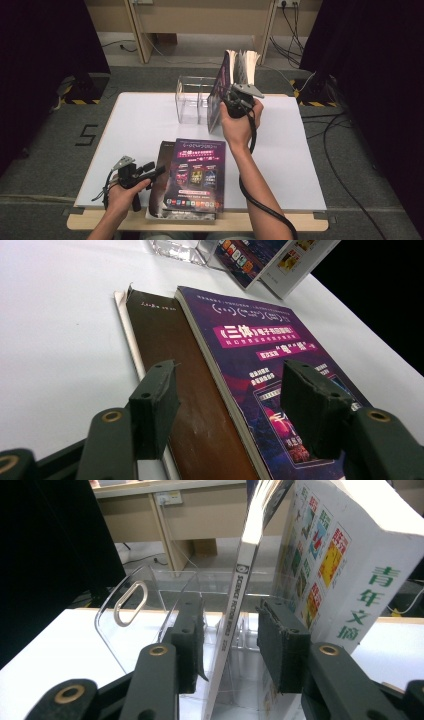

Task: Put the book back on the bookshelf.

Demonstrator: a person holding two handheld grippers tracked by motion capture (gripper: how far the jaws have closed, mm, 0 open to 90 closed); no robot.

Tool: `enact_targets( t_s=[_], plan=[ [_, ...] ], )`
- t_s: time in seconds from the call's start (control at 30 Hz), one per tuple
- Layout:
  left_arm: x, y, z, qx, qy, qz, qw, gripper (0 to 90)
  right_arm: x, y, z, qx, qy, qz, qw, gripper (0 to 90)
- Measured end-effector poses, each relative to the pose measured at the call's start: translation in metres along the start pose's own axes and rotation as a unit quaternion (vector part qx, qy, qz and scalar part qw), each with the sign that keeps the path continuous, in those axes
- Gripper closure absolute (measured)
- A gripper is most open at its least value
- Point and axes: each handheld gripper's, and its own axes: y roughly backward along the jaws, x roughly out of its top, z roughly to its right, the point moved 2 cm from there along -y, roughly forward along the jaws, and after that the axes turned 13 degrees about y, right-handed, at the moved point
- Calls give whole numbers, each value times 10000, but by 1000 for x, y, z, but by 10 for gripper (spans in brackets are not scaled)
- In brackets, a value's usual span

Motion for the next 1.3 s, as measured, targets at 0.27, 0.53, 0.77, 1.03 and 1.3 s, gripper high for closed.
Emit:
enact_targets(
  t_s=[0.27, 0.53, 0.77, 1.03, 1.3],
  plan=[
    [1, 1, 0, 14, -29, 6, 10000, 374, -10, 11, 0, 155, 61, -51, 9998, 615],
    [2, 2, 1, 84, -53, -22, 9999, 328, -26, 17, 4, 333, 26, -162, 9993, 602],
    [2, 2, 3, 87, -133, -27, 9999, 318, -37, 24, 5, 494, -5, -246, 9985, 594],
    [3, 2, 6, 31, -143, -36, 9999, 327, -48, 29, 6, 635, -87, -359, 9973, 591],
    [3, -2, 10, -35, -168, -117, 9998, 345, -64, 30, 4, 791, -174, -545, 9952, 590]
  ],
)
